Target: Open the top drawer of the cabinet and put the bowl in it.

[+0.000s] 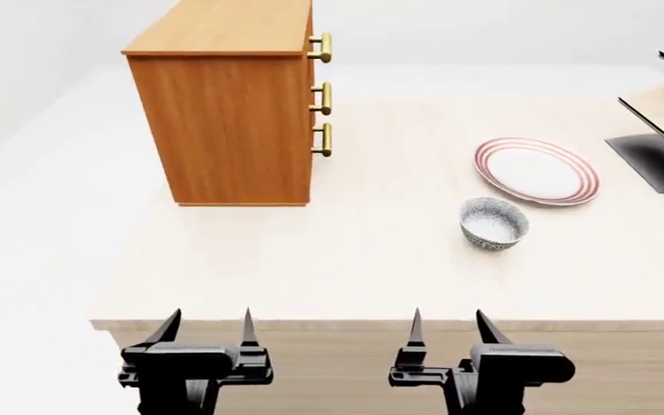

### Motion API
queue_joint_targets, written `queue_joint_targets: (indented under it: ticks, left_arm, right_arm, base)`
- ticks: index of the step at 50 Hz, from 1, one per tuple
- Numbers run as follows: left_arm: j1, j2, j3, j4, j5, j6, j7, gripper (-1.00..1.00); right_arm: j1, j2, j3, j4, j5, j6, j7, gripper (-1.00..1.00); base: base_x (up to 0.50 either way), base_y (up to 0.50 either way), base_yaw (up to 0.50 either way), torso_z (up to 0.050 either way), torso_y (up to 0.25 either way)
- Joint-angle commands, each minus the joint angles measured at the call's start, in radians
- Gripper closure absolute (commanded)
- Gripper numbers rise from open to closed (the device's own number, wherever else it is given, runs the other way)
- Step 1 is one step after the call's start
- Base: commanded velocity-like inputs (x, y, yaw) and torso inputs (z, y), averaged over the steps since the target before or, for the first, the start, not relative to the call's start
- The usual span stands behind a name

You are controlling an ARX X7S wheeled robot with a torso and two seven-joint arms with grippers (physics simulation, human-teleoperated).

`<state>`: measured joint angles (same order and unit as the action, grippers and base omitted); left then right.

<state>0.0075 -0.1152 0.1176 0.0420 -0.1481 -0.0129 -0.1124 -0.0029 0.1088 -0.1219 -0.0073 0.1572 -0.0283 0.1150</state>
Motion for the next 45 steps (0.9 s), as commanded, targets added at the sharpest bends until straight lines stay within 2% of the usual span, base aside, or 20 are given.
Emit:
queue_joint_targets:
  ticks: [1,36,40,43,45]
  left_arm:
    - [0.007,-0.01,0.002,0.021,-0.047,0.009,0.009,-1.0]
    - [-0.008,-0.04,0.028,0.032,-0.051,0.017,-0.027,-1.0]
    - [-0.162,-0.056,-0.072,-0.026,-0.088,-0.051,-0.094,-1.0]
    - [-0.422,-0.107,-0.181,-0.29,-0.045,0.01,-0.188,-1.0]
    - [-0.604,-0.147,-0.23,-0.535,-0.02,0.071,-0.242,-1.0]
  right_arm:
    - [-0.001,0.01,-0.01,-0.001,0.017,-0.004,0.01,-1.0]
    - [0.004,0.036,-0.032,-0.01,0.048,-0.003,0.038,-1.0]
    - [-0.001,0.044,-0.031,-0.033,0.049,0.0,0.045,-1.0]
    - [-0.01,0.057,-0.024,-0.08,0.059,0.012,0.049,-1.0]
    - [-0.016,0.065,-0.02,-0.114,0.063,0.02,0.054,-1.0]
  base:
    - [0.0,0.0,0.0,0.05,0.035]
    - [0.0,0.0,0.0,0.05,0.034]
    - [0.0,0.0,0.0,0.0,0.0]
    - [0.0,0.0,0.0,0.0,0.0]
    - [0.0,0.0,0.0,0.0,0.0]
